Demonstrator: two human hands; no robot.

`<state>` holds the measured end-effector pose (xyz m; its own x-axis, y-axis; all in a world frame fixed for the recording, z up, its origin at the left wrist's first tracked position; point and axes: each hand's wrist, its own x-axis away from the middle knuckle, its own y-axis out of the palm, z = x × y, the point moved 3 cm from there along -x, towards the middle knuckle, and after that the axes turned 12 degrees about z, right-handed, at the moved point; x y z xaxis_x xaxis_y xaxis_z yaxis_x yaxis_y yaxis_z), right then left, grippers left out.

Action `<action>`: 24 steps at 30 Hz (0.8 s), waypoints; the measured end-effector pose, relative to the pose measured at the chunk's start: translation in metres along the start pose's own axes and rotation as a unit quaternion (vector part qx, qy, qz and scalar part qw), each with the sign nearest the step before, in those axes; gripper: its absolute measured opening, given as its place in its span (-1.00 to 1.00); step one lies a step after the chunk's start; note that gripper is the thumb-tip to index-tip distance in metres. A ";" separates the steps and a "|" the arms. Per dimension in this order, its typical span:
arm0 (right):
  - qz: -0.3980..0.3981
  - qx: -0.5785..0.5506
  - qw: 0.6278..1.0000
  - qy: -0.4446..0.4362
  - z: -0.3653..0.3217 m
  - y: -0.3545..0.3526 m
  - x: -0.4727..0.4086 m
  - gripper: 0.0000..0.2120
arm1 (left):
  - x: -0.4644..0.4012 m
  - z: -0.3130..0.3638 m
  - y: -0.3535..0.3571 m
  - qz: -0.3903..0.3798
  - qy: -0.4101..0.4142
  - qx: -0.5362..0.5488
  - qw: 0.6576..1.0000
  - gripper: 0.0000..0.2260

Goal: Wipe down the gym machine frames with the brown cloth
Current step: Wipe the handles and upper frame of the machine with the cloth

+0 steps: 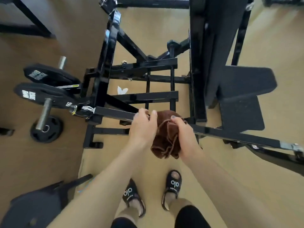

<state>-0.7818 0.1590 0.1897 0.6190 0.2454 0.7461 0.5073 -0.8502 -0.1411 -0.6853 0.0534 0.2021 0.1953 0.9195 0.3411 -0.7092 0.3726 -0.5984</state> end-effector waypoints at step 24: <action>-0.157 0.701 0.334 -0.610 -0.069 -0.081 -0.219 -0.48 | -0.067 0.006 0.112 -0.139 0.326 -0.327 0.876 -0.54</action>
<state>-1.0001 0.1419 0.0831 -0.2477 0.9543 0.1673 -0.0857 0.1504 -0.9849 -0.7822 0.0323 0.1167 0.7952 0.5788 0.1805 -0.0744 0.3886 -0.9184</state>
